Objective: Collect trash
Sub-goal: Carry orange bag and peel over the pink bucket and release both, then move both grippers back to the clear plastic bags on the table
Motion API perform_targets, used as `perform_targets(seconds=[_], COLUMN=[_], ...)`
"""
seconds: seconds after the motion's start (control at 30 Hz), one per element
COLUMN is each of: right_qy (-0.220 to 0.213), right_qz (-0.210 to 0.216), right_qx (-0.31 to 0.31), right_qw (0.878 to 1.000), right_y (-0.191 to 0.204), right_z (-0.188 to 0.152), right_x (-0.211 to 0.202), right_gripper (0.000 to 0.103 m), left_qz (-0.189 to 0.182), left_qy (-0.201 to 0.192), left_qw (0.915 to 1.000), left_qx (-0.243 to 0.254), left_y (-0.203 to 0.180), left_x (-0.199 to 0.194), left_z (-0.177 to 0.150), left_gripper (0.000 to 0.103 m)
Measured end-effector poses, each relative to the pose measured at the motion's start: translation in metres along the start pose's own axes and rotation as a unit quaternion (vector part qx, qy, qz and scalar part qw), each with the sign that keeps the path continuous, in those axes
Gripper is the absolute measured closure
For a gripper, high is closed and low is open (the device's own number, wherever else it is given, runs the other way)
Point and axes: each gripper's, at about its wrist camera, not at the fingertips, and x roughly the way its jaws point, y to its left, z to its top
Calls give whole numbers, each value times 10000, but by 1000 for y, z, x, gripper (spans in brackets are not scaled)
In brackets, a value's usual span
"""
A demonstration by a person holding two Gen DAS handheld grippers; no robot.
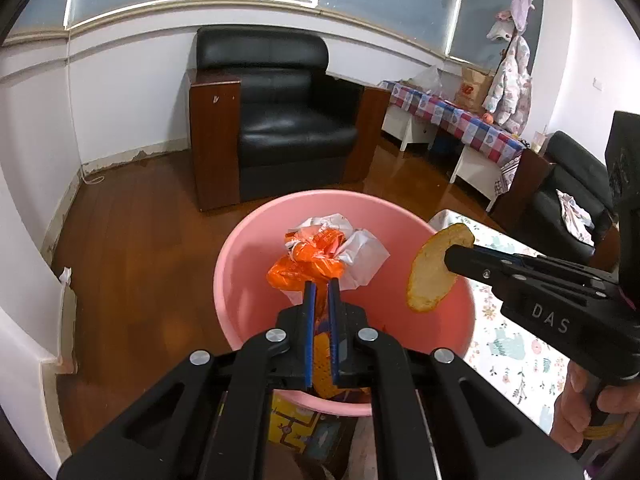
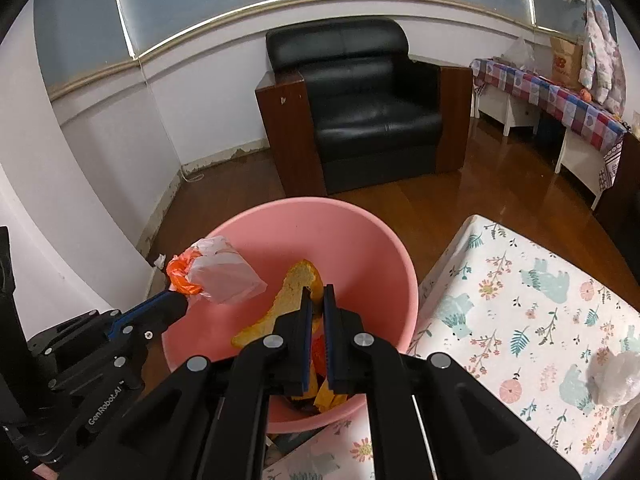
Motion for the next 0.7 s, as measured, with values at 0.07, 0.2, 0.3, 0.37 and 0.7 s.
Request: perform_targets(seconds=[0.07,0.2,0.3,0.37,0.7], right_qy=[48,80,91,91,5], right_qz=[-15,42,42,44,133], right_qx=[20,83,76,78,159], right_qw=[10000,9999,9999,9999,9998], right_y=[-2,-7,-9,-8,-11], right_z=[0,1,1,1,-3], right_x=[5,8,9,7,-4], right_gripper=[98,97,90,86,69], left_qz=[14,41,56,58,-22], left_qy=[32,84,137,166,190], left_qw=[10000,10000,9999,9997,9995], left_qx=[-12,10,-82,-151,-235], left_y=[1,4,6,7,8], left_x=[4,9,12,14,12], left_z=[1,2,1,2,1], left_gripper=[98,98,96,94,74])
